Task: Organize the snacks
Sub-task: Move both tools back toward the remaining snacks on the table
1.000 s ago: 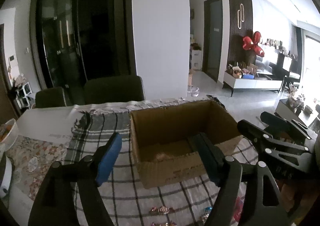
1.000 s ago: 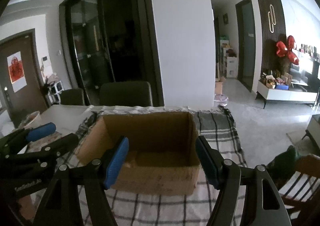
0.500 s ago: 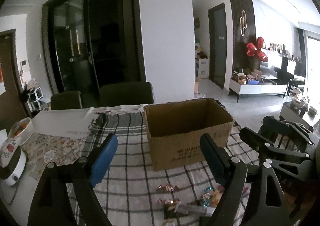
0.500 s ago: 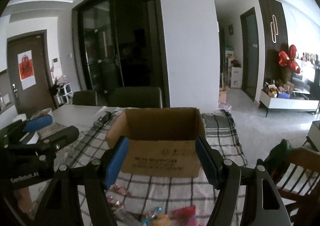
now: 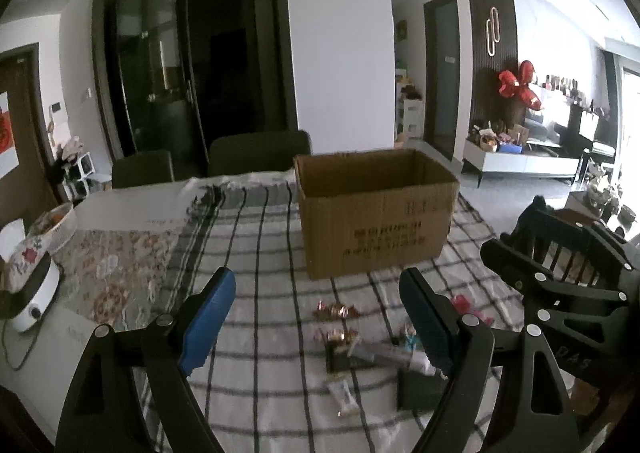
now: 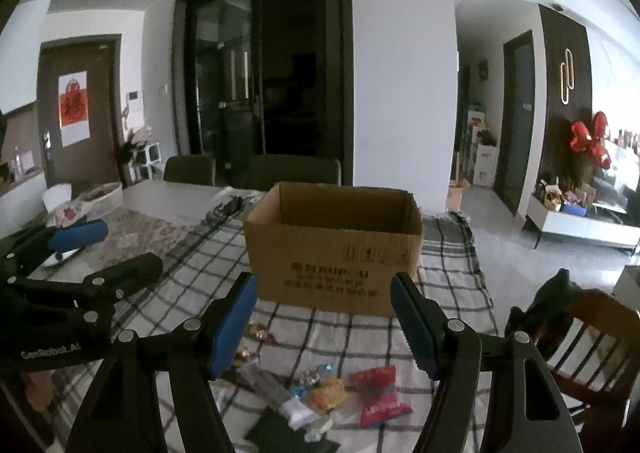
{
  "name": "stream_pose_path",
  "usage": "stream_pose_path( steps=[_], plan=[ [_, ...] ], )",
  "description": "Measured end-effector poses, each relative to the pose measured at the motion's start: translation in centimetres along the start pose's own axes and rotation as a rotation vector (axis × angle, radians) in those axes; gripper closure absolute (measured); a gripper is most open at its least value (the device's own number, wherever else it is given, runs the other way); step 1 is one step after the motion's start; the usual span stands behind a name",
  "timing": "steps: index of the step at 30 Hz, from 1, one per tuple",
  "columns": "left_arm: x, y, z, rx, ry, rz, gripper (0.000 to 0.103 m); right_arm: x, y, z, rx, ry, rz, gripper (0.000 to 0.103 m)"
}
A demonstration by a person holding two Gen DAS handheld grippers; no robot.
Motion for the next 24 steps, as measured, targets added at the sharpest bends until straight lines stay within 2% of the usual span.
stream_pose_path(
  steps=[11, 24],
  plan=[
    [0.4, 0.5, -5.3, -0.081, -0.021, -0.001, 0.023, -0.3, 0.0, -4.9, -0.076, 0.028, -0.016, 0.033],
    [1.5, 2.4, -9.7, -0.162, 0.012, -0.009, 0.037, -0.4, 1.2, -9.4, -0.177, 0.045, -0.043, 0.034]
  ],
)
Point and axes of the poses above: each gripper's, at about its wrist camera, not at the fingertips, and y roughly the way its jaws point, x to its right, z to its top, the point moved 2 cm from there along y, roughly the way its jaws point, and after that the axes turned 13 degrees about z, right-handed, at the moved point
